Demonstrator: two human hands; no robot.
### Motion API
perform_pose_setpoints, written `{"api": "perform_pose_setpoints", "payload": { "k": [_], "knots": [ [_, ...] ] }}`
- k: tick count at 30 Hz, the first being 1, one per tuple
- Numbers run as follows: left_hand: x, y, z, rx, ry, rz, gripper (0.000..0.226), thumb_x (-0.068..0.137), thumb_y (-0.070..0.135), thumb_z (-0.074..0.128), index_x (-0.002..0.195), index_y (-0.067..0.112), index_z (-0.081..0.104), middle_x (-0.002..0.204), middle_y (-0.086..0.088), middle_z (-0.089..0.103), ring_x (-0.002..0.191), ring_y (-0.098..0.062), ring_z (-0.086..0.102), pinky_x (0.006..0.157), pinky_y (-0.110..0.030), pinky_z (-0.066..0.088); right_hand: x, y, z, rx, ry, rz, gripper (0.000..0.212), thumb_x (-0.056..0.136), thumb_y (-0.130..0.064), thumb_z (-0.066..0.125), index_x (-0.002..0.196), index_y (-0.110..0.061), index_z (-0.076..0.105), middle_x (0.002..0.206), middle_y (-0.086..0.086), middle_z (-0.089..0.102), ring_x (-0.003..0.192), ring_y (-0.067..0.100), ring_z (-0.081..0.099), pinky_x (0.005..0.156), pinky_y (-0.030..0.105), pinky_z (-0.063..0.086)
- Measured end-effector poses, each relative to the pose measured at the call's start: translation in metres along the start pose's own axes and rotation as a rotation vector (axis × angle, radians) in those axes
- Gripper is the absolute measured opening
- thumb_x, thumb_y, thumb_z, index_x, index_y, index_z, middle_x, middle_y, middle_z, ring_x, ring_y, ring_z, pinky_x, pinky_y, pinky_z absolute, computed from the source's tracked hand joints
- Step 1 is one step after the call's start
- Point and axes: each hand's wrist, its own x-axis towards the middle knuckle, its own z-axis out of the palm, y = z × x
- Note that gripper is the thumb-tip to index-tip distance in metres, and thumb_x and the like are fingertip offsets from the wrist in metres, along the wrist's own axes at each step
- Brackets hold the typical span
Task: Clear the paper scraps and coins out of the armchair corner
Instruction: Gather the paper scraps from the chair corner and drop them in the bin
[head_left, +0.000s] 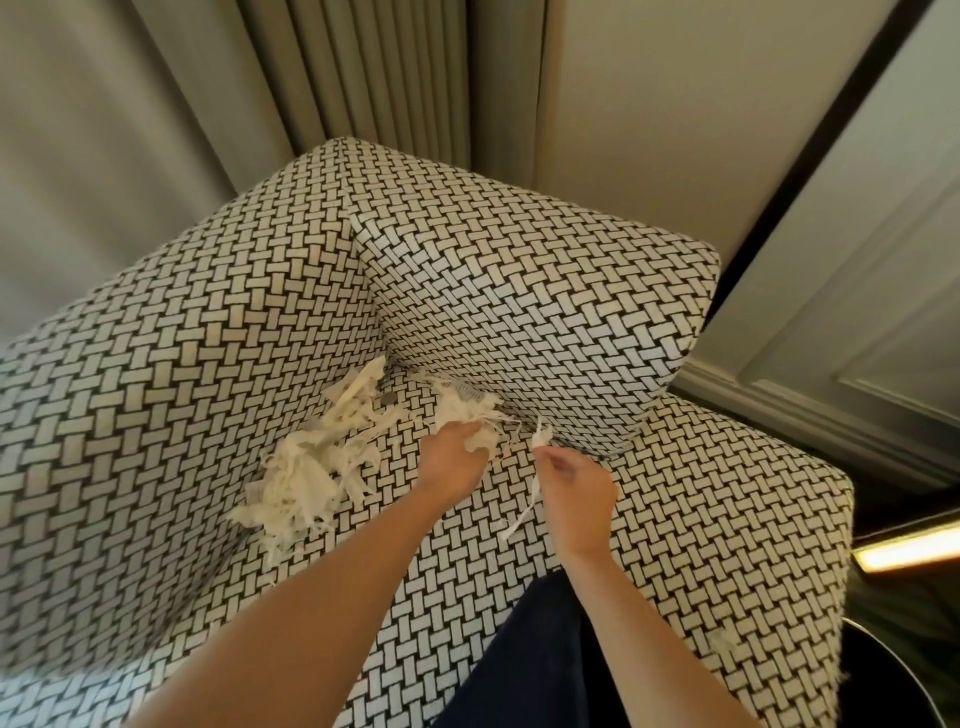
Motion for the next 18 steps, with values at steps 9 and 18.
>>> {"api": "perform_pose_setpoints", "payload": {
  "k": [9,18],
  "knots": [
    [-0.032,-0.001,-0.034,-0.351,0.175,0.015,0.020,0.090,0.011,0.060,0.107,0.013,0.070,0.113,0.002,0.065,0.089,0.000,0.053,0.069,-0.008,0.037,-0.009,-0.005,-0.012,0.088,0.011,-0.003,0.007,0.081,-0.010,0.069,0.082,-0.017,0.068,0.079,-0.012,0.066,0.076,-0.002,0.061,0.067,0.002,0.044],
    [-0.053,0.041,-0.054,-0.279,-0.057,0.243,0.010,0.088,0.017,0.063,0.097,0.018,0.064,0.111,0.012,0.059,0.106,-0.004,0.052,0.094,-0.021,0.038,-0.016,-0.001,-0.042,0.153,-0.006,-0.030,0.014,0.078,-0.011,0.074,0.085,-0.017,0.063,0.089,-0.008,0.066,0.083,0.004,0.060,0.069,0.005,0.044]
  ]
}}
